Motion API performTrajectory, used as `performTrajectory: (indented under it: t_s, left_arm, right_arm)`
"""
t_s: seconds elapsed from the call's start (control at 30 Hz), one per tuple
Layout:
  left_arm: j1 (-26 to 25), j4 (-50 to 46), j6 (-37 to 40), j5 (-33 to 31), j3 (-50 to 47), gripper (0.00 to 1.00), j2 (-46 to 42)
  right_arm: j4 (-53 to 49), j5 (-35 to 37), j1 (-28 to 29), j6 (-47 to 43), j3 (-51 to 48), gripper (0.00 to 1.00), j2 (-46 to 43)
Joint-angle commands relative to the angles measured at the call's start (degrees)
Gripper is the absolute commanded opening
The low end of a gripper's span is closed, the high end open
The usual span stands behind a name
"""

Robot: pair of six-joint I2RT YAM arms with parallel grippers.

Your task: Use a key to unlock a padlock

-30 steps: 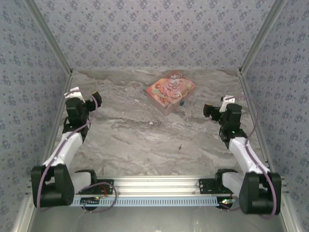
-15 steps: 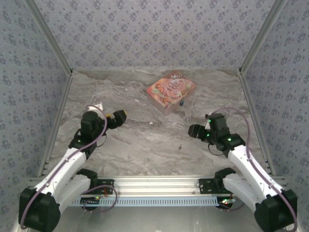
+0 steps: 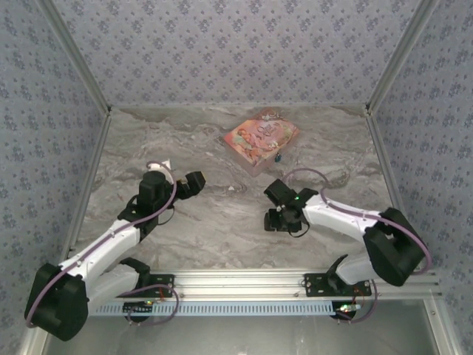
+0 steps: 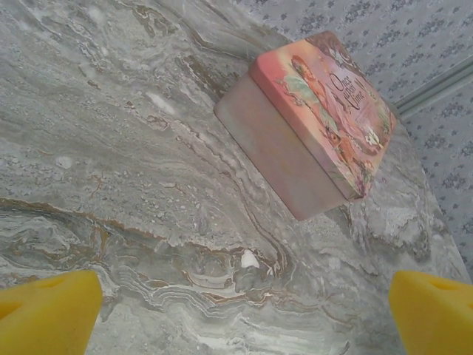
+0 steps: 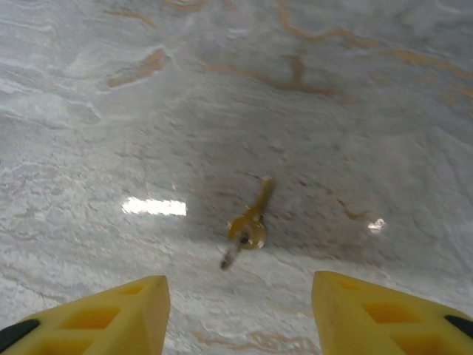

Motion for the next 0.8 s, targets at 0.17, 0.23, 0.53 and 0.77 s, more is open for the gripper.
performTrajectory:
  t_s: [0.17, 0.23, 0.53, 0.77]
  left_arm:
    - [-0.5, -0.3, -0.6, -2.1, 0.3, 1.00, -4.0]
    - [-0.5, -0.7, -0.4, -2.2, 0.4, 0.99, -4.5]
    - [-0.6, -1.1, 0.1, -2.2, 0.7, 0.99, -4.2]
    - [-0.8, -1.2, 0.1, -2.1, 1.0, 0.99, -3.9]
  right_arm:
    - [-2.9, 6.5, 0.9, 2.9, 3.7, 0.45, 4.5]
    - [-2.9, 6.6, 1.0, 2.8, 3.7, 0.43, 4.8]
    - [-3.0, 6.6, 1.7, 2.8, 3.4, 0.32, 7.0]
    - [-3.7, 7.8, 3.2, 3.9, 3.5, 0.25, 7.7]
